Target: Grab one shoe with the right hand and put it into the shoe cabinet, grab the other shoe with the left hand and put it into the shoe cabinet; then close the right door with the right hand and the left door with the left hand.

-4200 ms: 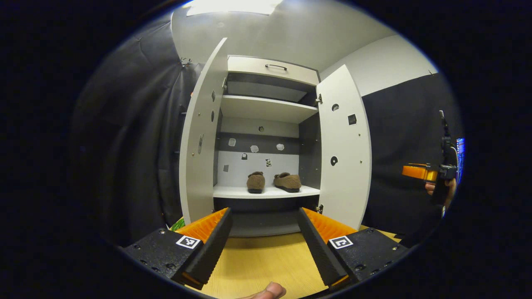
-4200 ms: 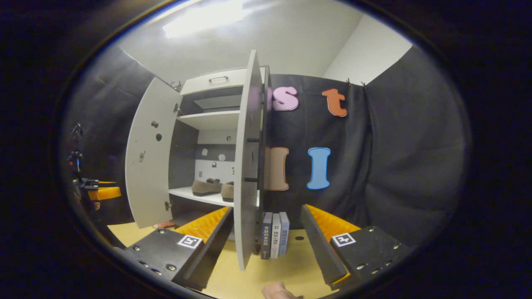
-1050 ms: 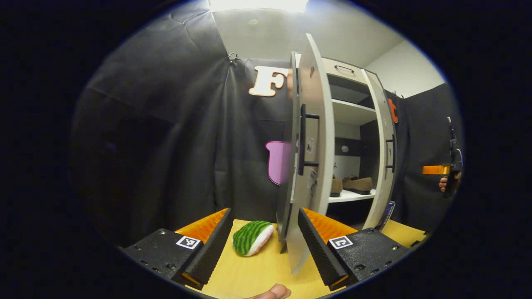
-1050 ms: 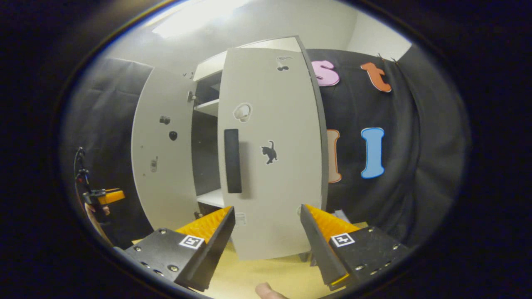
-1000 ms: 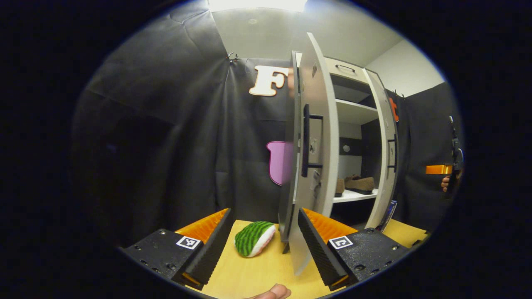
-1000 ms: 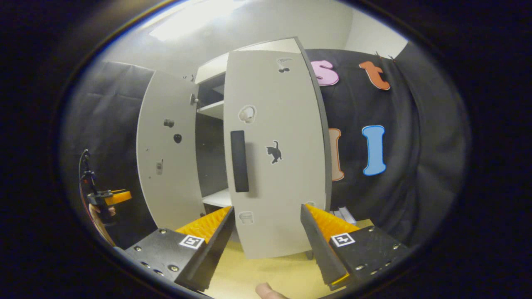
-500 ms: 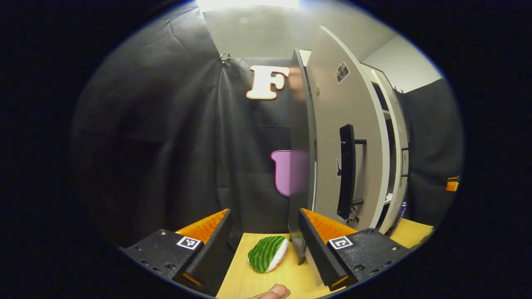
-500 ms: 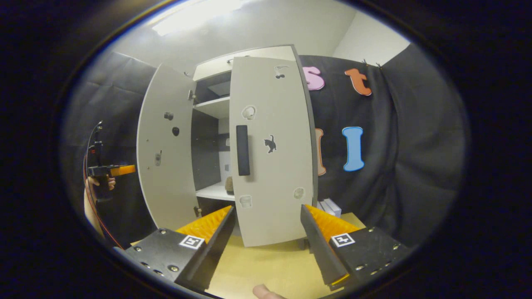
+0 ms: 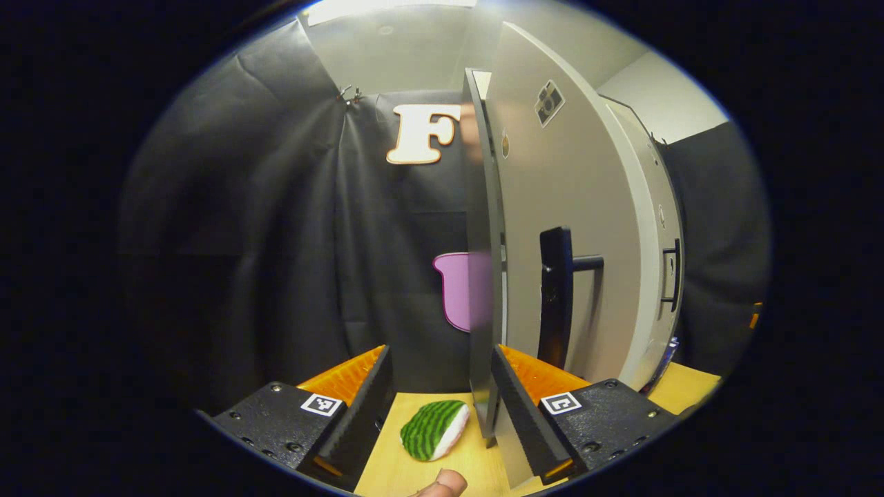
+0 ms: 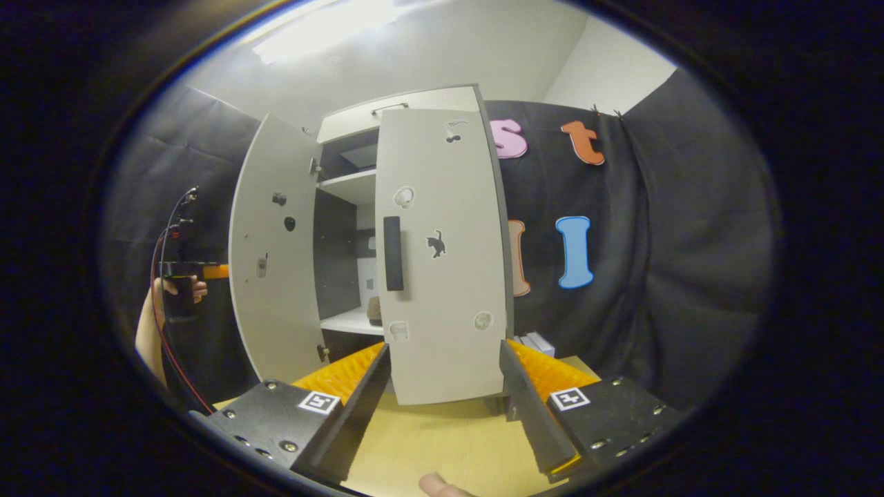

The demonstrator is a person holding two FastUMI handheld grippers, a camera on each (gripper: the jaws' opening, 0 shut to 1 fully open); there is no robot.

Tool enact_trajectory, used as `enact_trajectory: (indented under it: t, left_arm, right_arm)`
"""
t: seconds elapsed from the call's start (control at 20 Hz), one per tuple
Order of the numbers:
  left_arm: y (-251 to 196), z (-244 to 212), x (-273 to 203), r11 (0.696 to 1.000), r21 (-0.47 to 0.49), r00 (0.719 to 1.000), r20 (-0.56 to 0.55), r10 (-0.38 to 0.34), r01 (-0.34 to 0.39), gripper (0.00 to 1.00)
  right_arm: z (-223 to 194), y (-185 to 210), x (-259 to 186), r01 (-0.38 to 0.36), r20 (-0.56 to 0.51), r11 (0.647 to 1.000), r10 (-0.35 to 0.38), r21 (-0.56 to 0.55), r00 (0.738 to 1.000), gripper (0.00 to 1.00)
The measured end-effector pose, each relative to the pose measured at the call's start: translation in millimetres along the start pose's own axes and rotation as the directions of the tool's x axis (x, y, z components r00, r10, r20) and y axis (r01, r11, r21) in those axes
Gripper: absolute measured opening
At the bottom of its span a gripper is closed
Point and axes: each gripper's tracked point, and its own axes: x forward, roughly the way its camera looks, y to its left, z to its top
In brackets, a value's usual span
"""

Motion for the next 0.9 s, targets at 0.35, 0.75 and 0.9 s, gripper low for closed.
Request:
enact_trajectory:
  t: [0.35, 0.75, 0.9]
  left_arm:
    - [-12, 1, 6, 1.0, -0.013, 1.0, -0.01, 0.0, -0.001, 0.88]
    - [-71, 3, 6, 0.995, -0.016, 0.996, -0.002, -0.094, 0.094, 0.9]
    - [-88, 3, 12, 0.996, -0.003, 0.996, 0.003, -0.091, 0.091, 0.9]
  right_arm:
    - [-4, 0, -4, -0.013, 0.002, 1.0, 0.013, 0.021, 1.0, 0.93]
    - [-14, -6, 0, 0.008, -0.013, 1.0, -0.008, -0.004, 1.0, 0.92]
    - [-19, -3, 0, 0.001, -0.021, 1.0, -0.001, 0.008, 1.0, 0.93]
